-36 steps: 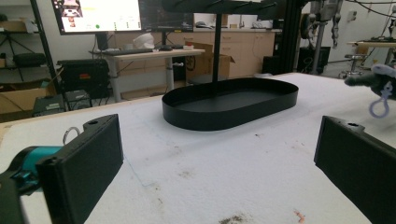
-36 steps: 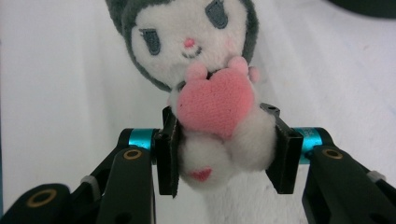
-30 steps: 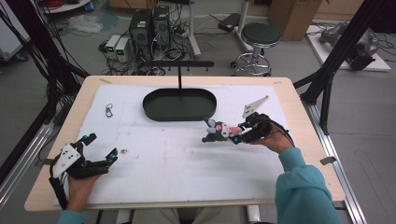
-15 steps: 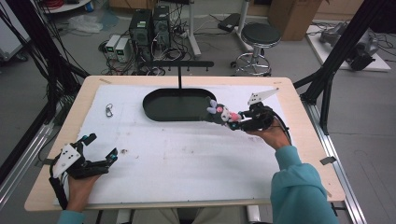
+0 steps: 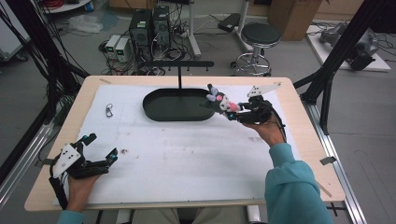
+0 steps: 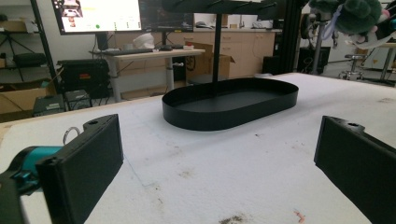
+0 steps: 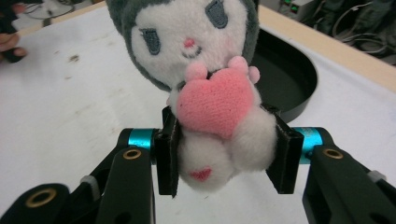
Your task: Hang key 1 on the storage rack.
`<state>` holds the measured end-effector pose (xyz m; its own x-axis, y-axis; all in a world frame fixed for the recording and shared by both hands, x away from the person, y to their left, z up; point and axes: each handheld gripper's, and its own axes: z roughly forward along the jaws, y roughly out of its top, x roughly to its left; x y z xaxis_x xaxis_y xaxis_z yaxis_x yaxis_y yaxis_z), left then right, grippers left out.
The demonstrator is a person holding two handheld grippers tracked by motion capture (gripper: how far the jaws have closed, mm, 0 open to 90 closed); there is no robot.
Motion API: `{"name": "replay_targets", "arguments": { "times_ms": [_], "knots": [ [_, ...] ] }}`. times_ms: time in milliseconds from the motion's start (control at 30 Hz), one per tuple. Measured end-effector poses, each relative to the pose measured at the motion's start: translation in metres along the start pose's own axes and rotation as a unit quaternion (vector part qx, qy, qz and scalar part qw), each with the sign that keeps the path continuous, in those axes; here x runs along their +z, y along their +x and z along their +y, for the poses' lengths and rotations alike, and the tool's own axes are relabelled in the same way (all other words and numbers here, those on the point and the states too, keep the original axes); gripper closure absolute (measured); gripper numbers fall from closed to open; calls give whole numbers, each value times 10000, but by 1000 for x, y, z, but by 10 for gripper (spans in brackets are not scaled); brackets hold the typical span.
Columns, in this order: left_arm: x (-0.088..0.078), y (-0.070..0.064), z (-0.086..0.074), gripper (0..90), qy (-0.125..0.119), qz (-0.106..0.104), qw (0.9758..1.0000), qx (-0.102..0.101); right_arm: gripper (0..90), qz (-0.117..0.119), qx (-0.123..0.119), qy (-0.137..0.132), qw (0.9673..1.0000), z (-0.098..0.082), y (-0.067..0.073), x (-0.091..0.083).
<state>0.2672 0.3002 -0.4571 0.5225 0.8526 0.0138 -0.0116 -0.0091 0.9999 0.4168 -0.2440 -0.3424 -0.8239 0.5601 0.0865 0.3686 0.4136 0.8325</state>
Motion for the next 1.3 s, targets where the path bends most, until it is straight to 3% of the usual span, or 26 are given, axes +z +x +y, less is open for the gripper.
{"name": "replay_targets", "arguments": {
  "times_ms": [367,633,800,967,1300],
  "knots": [
    [1,0,0,17,22,-2,10000,-3,546,-337,204,-202,9990,10,-4,2],
    [0,0,0,17,23,-2,10000,3,546,-606,394,-426,9965,21,-7,5],
    [1,0,0,17,38,-6,10000,15,546,-702,523,-391,9954,28,-9,7],
    [1,0,0,17,38,2,10000,9,546,-905,673,-466,9925,31,-12,11],
    [1,0,0,17,42,3,10000,-6,546,-1083,904,-559,9884,41,-17,17]
  ]
}}
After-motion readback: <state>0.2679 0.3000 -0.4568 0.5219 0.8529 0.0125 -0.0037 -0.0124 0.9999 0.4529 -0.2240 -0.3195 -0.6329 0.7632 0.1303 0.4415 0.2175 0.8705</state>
